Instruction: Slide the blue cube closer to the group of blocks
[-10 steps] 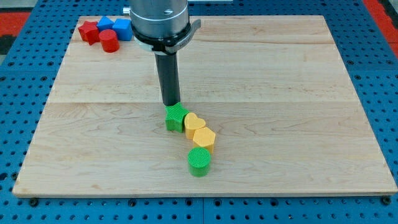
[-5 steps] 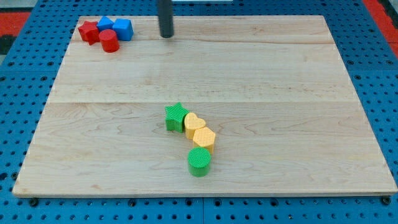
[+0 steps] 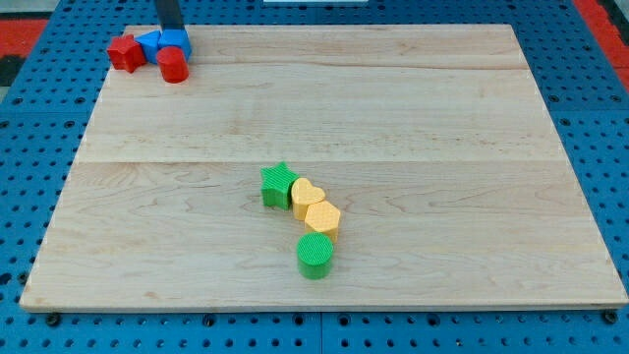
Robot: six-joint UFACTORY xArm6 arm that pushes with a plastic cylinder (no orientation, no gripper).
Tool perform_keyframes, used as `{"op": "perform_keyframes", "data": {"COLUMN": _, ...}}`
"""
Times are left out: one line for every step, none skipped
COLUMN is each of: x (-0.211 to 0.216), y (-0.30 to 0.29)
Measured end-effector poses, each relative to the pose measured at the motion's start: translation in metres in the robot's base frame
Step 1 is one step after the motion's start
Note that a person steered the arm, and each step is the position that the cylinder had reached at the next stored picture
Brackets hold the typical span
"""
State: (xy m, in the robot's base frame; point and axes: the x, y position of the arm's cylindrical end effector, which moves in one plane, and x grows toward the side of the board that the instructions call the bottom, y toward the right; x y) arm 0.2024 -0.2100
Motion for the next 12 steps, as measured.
{"op": "perform_keyframes", "data": {"x": -0.006, "y": -0.007}}
{"op": "perform_keyframes", "data": {"x": 0.020, "y": 0.024}}
{"op": "perform_keyframes", "data": {"x": 0.058, "y": 0.042}}
{"op": "perform_keyframes", "data": {"x": 0.060, "y": 0.063}}
{"op": "perform_keyframes", "data": {"x": 0.062, "y": 0.070}}
{"op": "perform_keyframes", "data": {"x": 0.065, "y": 0.056}}
{"op": "perform_keyframes", "data": {"x": 0.078, "y": 0.044}}
{"op": "perform_keyframes", "data": {"x": 0.139, "y": 0.054}}
{"op": "perform_keyframes", "data": {"x": 0.197, "y": 0.071}}
{"op": "perform_keyframes", "data": {"x": 0.206, "y": 0.129}}
{"op": "perform_keyframes", "data": {"x": 0.152, "y": 0.143}}
{"op": "perform_keyframes", "data": {"x": 0.198, "y": 0.171}}
